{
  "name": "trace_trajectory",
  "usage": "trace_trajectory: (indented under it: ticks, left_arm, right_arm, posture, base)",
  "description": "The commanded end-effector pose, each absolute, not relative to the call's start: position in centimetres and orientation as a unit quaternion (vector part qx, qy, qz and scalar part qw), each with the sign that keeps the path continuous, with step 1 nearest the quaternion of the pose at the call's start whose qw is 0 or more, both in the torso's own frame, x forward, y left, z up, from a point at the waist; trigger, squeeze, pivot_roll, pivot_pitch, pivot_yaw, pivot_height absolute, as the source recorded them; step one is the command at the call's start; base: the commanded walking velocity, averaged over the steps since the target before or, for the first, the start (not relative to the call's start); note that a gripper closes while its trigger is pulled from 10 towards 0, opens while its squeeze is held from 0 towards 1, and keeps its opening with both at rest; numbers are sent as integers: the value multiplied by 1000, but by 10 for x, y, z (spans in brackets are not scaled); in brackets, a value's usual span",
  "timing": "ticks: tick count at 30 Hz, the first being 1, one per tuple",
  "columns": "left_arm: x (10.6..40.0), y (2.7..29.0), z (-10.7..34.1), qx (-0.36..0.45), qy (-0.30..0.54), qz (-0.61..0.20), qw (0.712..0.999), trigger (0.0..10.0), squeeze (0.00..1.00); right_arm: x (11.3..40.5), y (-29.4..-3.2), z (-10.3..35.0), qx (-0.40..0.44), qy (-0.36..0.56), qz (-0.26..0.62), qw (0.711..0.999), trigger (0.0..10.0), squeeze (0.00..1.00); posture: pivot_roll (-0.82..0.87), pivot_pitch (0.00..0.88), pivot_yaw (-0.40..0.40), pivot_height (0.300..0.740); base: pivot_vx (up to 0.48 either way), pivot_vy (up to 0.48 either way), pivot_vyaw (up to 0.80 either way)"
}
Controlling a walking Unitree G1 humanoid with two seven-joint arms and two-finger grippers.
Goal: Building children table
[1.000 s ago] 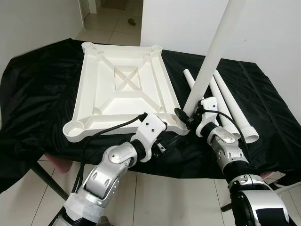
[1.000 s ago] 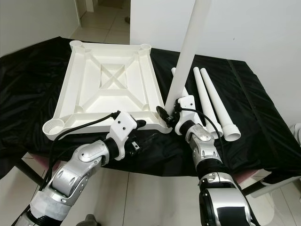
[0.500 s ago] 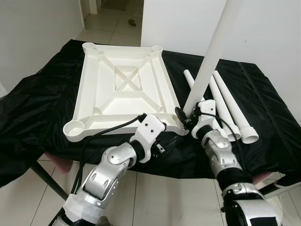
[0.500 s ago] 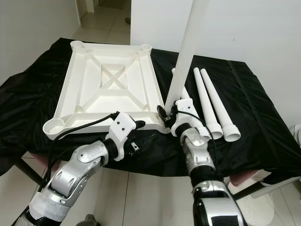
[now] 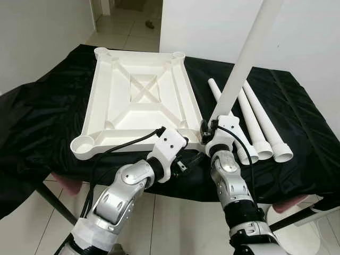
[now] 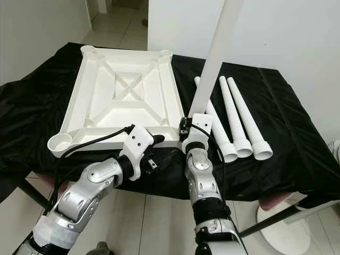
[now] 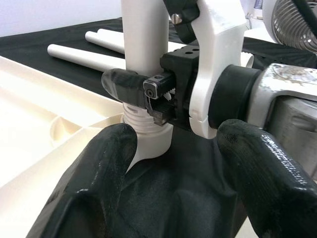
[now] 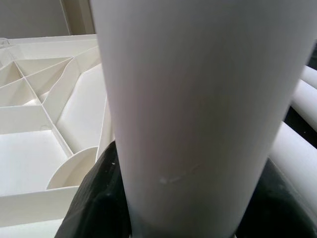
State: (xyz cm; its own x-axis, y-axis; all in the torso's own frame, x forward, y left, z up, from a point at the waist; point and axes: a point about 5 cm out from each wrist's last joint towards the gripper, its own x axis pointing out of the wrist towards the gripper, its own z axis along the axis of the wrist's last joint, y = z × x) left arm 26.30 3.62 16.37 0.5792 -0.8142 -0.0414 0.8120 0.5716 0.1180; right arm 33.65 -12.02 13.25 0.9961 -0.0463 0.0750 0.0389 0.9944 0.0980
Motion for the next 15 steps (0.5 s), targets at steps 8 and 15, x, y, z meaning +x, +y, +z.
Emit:
trace_trajectory:
  ticks: [8,15]
  left_arm:
    - [262,35,164,64,-4,-468,881,10000,0]
    - [262,36,165,65,-4,-466,882,10000,0]
  right_arm:
    - [335,-124,139,66,-46,-13,997,10000,1000]
    - [335,-129,149,56,-69,38,995,10000,1000]
  posture:
    - [145,20,-56,740]
    - [161,22,-64,740]
  base:
    - [0,0,0]
    - [0,0,0]
